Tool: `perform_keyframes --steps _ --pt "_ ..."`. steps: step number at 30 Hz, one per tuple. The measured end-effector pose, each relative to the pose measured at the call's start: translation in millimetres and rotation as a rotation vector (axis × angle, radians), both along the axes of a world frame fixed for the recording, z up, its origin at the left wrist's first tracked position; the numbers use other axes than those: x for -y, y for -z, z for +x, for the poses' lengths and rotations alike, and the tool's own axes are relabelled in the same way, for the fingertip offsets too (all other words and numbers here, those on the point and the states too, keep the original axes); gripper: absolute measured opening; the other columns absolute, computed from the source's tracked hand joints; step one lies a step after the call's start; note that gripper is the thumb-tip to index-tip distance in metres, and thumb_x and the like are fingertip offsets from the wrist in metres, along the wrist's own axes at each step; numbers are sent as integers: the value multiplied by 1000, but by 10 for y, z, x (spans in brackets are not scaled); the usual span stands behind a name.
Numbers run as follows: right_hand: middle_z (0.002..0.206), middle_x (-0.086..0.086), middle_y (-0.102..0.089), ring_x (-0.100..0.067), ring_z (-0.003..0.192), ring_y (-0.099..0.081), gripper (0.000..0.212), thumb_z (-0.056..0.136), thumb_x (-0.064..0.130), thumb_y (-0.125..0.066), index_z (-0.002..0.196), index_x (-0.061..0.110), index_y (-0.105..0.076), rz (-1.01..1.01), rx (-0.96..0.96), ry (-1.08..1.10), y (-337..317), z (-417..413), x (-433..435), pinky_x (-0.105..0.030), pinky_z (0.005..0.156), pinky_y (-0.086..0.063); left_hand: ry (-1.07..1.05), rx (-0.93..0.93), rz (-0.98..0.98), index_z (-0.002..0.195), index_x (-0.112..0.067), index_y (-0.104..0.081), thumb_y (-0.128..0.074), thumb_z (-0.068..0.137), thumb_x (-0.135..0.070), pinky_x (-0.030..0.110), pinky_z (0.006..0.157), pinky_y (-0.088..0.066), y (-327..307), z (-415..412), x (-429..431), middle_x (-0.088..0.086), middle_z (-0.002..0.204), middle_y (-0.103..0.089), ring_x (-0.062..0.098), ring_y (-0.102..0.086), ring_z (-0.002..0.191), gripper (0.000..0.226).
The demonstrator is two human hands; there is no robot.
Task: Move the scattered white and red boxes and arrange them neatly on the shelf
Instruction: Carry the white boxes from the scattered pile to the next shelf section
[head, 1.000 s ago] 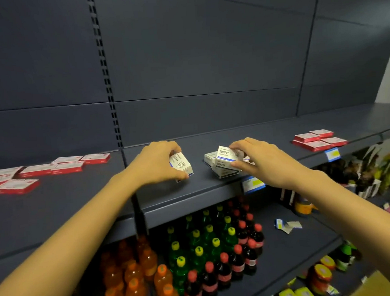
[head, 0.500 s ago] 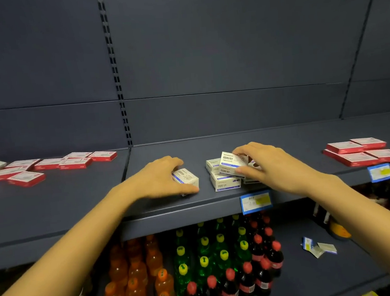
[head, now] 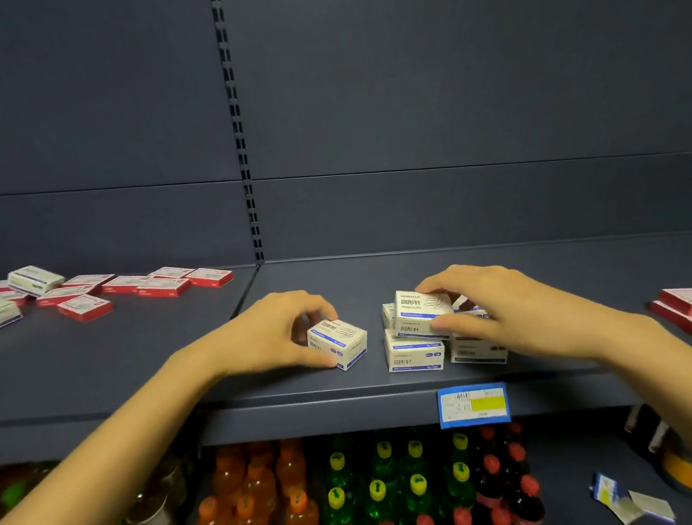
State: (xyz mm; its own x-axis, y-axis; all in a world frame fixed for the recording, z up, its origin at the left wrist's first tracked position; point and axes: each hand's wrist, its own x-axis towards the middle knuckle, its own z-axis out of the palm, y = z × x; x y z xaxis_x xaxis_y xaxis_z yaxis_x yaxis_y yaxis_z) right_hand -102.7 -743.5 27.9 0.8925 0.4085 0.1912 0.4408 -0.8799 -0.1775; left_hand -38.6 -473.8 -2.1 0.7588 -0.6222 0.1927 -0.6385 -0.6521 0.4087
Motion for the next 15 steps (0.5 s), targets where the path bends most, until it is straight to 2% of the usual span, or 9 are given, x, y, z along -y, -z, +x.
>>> perform_keyframes --steps 5,8,10,15 --pt "126 17 -51 -7 111 -49 38 89 50 -44 125 37 -45 -100 -55 -42 4 75 35 -33 96 -43 -125 125 40 107 -35 -56 -66 73 -54 20 74 -43 56 -101 74 -13 101 -56 7 -53 90 41" --pt "139 21 -39 -5 127 -39 53 86 58 -42 134 37 -37 -142 8 -83 -103 101 -11 -36 105 -38 -267 174 -3 114 -32 -55 -61 76 -55 24 77 -44 2 -237 20 -14 103 -54 7 -51 88 44" --pt "143 19 -37 -6 132 -35 53 88 55 -41 137 36 -35 -138 69 -127 -167 150 -145 -35 108 -35 -388 263 28 115 -29 -55 -56 81 -53 24 76 -43 -50 -325 -93 -10 108 -57 9 -53 89 41" --pt "142 15 -40 -11 131 -38 45 93 46 -42 136 34 -36 -104 134 -263 -208 280 -725 -33 106 -35 -629 352 168 117 -23 -56 -48 89 -44 30 86 -44 -105 -581 -538 -3 119 -60 15 -53 108 36"
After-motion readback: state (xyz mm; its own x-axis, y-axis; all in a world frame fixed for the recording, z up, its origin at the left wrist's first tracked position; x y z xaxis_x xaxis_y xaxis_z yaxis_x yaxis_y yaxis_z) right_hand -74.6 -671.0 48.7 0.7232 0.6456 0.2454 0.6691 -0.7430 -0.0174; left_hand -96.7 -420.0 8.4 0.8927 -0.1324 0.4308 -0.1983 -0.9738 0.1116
